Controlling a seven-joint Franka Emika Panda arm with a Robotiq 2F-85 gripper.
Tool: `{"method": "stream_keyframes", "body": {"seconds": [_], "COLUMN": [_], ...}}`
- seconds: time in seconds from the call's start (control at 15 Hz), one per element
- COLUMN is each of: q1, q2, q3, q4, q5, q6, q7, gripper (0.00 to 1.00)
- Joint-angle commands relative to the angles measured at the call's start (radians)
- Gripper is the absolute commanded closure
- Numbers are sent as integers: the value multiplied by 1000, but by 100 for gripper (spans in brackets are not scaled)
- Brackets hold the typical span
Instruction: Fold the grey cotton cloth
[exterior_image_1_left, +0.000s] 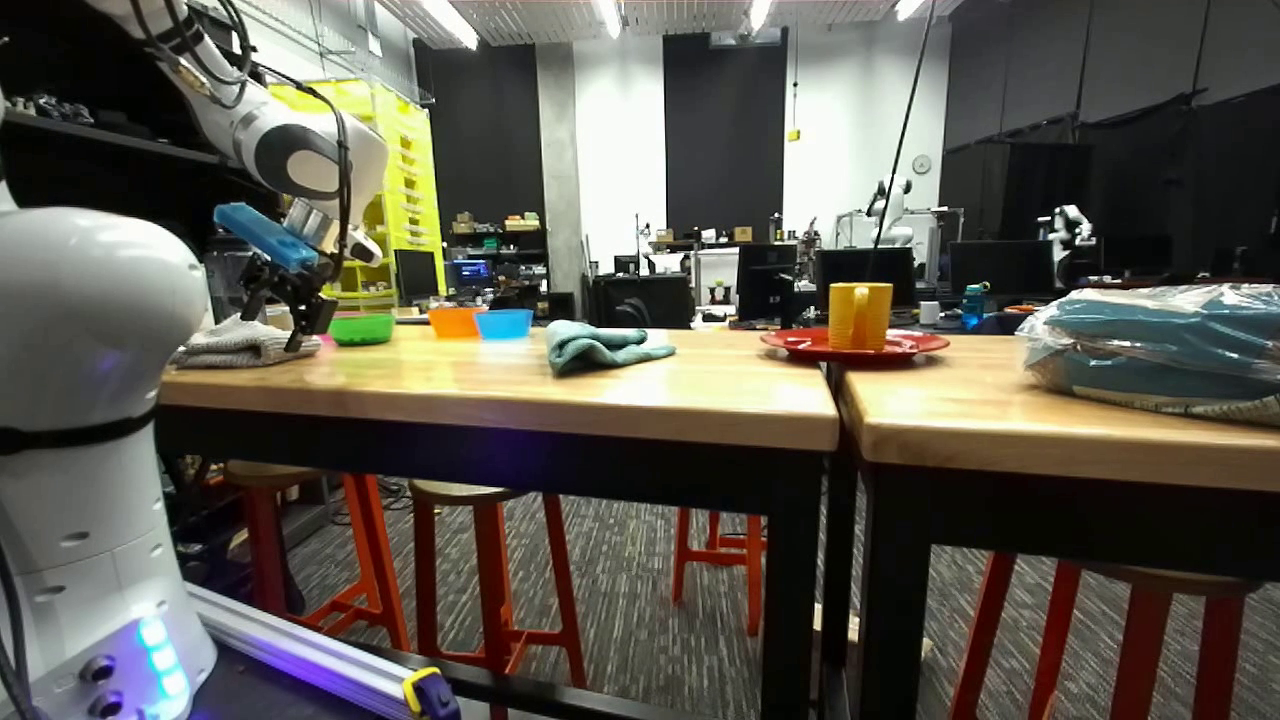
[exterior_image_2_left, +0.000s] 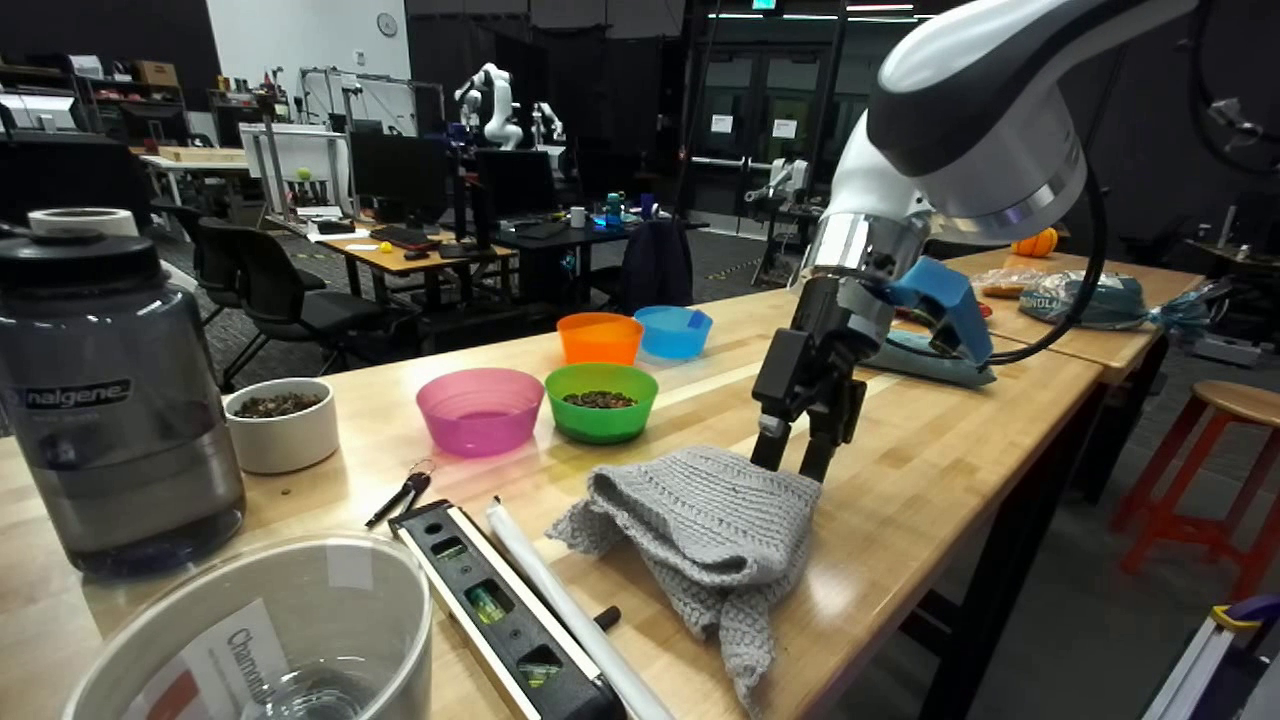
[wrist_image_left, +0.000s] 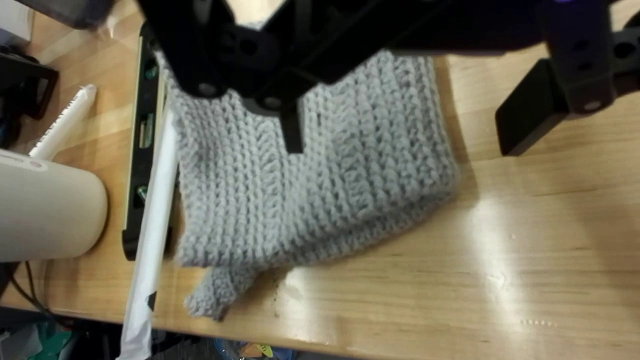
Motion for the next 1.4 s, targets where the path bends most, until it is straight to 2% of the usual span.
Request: {"method": "stream_keyframes", "body": {"seconds": [0.0, 0.33, 0.53, 0.6, 1.33], "q1": [3, -2, -8, -13, -108], "q2": [3, 8, 2, -2, -69], "q3": [27, 32, 32, 34, -6], "q4": [-3, 0, -2, -3, -12], "q5": [13, 1, -12, -29, -285], "q6": [38, 48, 48, 49, 53], "q7": [16, 29, 43, 55, 240], "gripper": [35, 75, 97, 100, 98]}}
